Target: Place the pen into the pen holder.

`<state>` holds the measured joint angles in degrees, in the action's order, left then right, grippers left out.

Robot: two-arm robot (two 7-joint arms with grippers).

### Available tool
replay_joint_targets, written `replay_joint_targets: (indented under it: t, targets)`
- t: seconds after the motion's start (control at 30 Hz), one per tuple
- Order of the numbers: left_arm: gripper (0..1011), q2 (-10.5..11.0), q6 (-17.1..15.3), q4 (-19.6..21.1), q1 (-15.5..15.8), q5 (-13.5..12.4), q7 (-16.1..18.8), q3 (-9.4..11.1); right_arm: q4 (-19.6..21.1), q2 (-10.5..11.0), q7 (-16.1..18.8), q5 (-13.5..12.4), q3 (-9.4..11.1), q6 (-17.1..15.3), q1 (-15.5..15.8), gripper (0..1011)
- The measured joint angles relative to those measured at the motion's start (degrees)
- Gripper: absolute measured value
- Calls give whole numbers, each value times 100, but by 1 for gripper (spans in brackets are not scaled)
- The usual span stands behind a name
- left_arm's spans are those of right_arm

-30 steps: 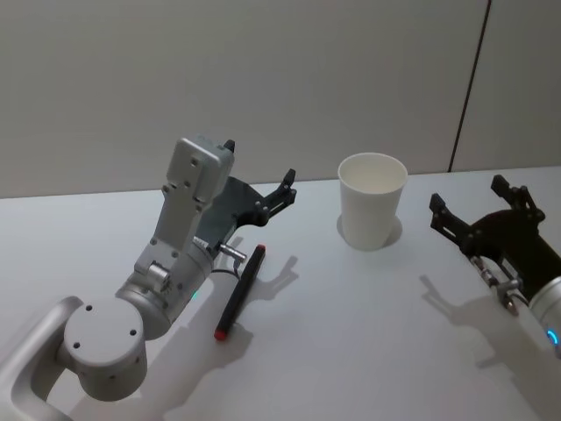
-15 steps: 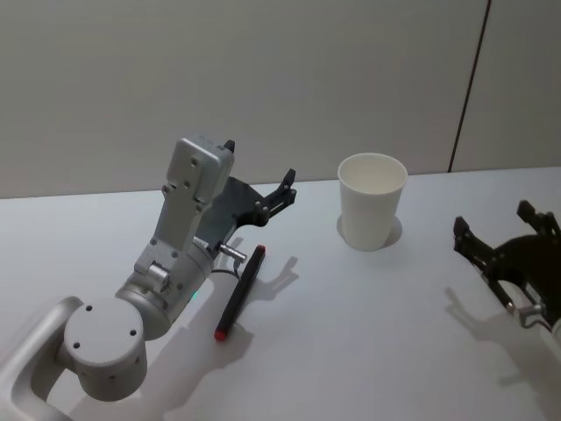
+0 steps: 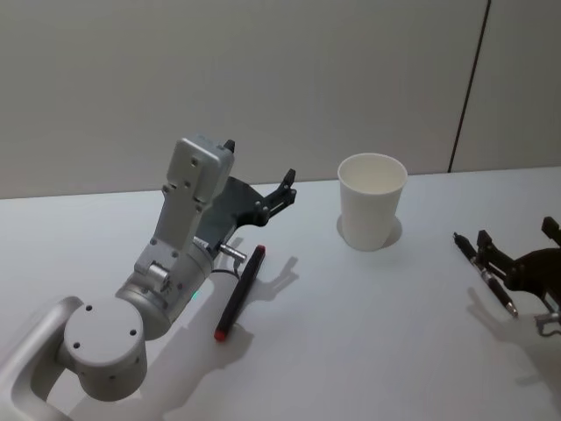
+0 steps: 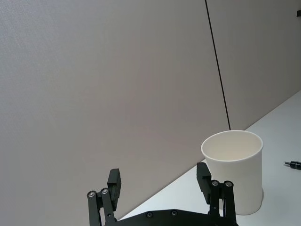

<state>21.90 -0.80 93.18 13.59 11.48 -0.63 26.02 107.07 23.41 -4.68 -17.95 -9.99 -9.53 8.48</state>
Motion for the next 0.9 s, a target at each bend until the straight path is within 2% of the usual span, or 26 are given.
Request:
replay_joint_targets:
  t: [0.27,0.67,0.9]
  targets:
    - [1001,0,0,0,0,0,0,0,-98,-78,1,109,3,-490,-197,1001]
    - [1001,0,0,0,0,0,0,0,-267,-369,65,281,-93,-1448,-642,1001]
    - [1001,0,0,0,0,0,0,0,-355,-568,-75,301,-124,-1918,-830,1001]
